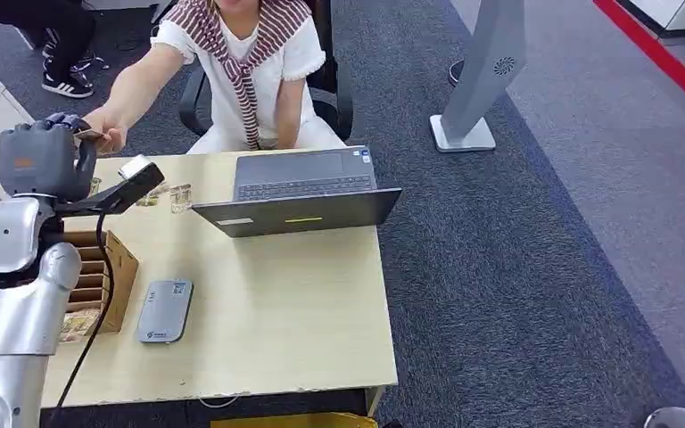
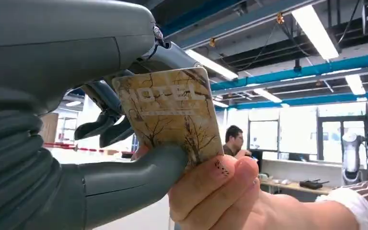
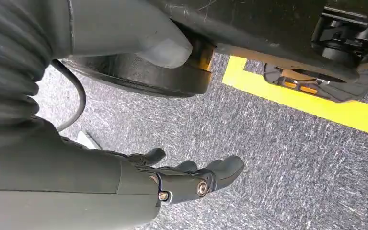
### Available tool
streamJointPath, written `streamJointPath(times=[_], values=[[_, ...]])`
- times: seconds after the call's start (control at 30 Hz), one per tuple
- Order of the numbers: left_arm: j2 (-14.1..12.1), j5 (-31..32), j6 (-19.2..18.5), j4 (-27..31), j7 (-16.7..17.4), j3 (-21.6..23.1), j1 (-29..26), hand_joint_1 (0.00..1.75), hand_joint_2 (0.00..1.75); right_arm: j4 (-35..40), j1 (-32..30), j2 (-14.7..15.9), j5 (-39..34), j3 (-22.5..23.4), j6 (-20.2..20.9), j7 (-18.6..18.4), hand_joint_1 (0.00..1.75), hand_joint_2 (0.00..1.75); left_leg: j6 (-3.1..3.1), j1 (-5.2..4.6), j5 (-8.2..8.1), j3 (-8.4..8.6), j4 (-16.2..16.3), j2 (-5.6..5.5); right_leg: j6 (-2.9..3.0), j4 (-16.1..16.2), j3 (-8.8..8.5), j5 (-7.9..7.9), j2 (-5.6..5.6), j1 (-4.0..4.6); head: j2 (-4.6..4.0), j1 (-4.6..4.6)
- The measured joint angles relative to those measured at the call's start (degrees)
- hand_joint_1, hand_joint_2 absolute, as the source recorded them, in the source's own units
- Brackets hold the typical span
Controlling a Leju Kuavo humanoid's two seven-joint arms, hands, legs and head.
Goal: Pass the card to the sensor for recognition and then transmit it.
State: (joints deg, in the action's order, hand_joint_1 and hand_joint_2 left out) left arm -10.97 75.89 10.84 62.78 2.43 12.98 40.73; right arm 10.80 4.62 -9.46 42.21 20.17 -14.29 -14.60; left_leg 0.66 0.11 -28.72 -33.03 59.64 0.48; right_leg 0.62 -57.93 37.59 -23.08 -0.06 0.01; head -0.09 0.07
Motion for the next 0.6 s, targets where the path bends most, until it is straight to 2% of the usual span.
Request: streamJointPath(times=[0.03, 0.07, 0.1, 0.23, 0.4, 0.6], values=[[-0.13, -0.07, 0.02, -0.44, 0.00, 0.00, 0.19, 1.75, 1.75, 0.00, 0.00, 0.00, 0.00, 0.00, -0.02, -0.09, 0.00, 1.75, -0.01, 0.00, 0.00, 0.00, 0.00, 0.00, 0.00, 0.00, 0.00, 0.00, 0.01, 0.00, 0.02, 0.00], [-0.15, -0.09, 0.00, -0.88, 0.00, 0.00, 0.42, 1.54, 1.75, 0.00, 0.01, 0.00, 0.00, 0.00, -0.02, -0.13, 0.00, 1.75, -0.01, 0.00, 0.00, 0.00, 0.00, 0.00, 0.00, -0.01, 0.00, 0.00, 0.01, 0.00, 0.02, 0.00], [-0.24, -0.13, 0.00, -1.38, 0.00, 0.00, 0.65, 0.00, 1.75, 0.00, 0.02, 0.00, 0.00, 0.00, 0.00, -0.18, 0.00, 1.75, -0.01, 0.00, 0.00, -0.01, 0.00, 0.00, 0.00, -0.01, 0.00, -0.01, 0.01, 0.00, 0.00, 0.02], [-0.41, -0.22, 0.24, -3.17, 0.50, 0.00, 1.60, 0.00, 1.75, 0.00, 0.03, 0.00, -0.04, 0.00, 0.07, -0.20, 0.00, 1.75, -0.01, 0.00, 0.00, -0.04, -0.01, -0.02, 0.00, 0.00, 0.01, -0.02, 0.00, 0.00, 0.00, 0.00], [-0.35, -0.02, 2.69, -3.72, 0.33, 0.00, 1.52, 0.00, 1.75, 0.00, 0.03, 0.00, -0.04, 0.00, 0.00, -0.26, 0.00, 1.75, -0.01, -0.01, 0.00, -0.03, 0.00, -0.02, -0.01, 0.00, 0.00, -0.01, 0.00, 0.00, 0.02, 0.02], [-0.31, -0.02, 2.89, -3.30, -0.09, 0.07, 0.99, 0.00, 1.75, 0.00, 0.03, 0.00, -0.02, 0.00, -0.02, -0.29, 0.00, 1.75, -0.01, -0.01, 0.00, -0.03, 0.00, -0.02, -0.01, 0.00, 0.01, -0.01, -0.01, 0.00, 0.02, 0.00]])
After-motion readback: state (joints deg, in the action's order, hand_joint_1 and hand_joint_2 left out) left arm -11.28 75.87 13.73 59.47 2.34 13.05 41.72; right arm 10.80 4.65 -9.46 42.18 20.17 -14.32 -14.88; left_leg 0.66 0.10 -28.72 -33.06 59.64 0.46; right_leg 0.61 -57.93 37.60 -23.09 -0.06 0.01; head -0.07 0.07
